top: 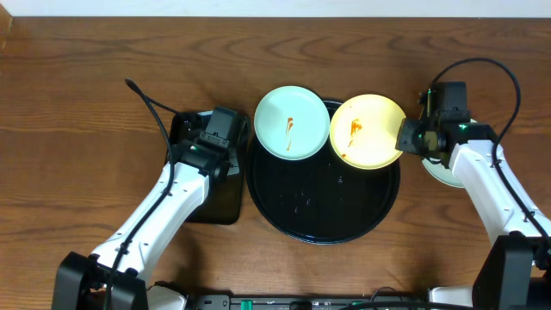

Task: Clean dirty plates on tray and stack at the side
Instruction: 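Grasp the yellow plate rim with right gripper and drag it forward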

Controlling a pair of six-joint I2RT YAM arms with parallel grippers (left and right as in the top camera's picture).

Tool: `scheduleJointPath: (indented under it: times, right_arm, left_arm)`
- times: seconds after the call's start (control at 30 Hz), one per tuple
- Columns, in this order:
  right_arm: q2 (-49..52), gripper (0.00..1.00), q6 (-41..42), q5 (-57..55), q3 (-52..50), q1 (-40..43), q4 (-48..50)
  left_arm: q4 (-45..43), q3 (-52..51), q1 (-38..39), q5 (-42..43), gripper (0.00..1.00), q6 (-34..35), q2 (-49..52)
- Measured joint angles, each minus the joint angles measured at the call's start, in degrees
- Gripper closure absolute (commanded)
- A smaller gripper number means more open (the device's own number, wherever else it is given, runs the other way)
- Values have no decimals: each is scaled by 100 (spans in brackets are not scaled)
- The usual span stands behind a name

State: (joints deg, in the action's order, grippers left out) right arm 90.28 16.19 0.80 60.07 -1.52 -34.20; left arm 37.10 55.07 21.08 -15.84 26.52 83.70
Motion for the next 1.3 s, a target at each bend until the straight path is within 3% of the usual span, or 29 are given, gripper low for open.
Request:
scheduleJointPath:
  times: [0.17, 0.4, 0.5, 0.7, 1.1, 1.3]
  right_arm:
    - [238, 59, 55, -85, 0, 28, 343]
    - [953, 94, 173, -66, 0, 28, 546]
    - [992, 99, 127, 48, 0, 28, 549]
    - [938, 99, 118, 299, 0, 28, 350]
    - [-168, 99, -15, 380, 0, 26, -1209]
    - [-238, 99, -31, 501, -149, -260, -1593]
  left_arm:
    - [-2, 0, 0, 0, 92, 0, 0]
    - [-2, 0, 0, 48, 93, -2, 0]
    - [-2, 0, 0, 48, 92, -2, 0]
    - [-2, 0, 0, 48, 92, 0, 0]
    - [-11, 0, 0, 61, 92, -4, 0]
    - [-413, 0, 2, 649, 92, -153, 0]
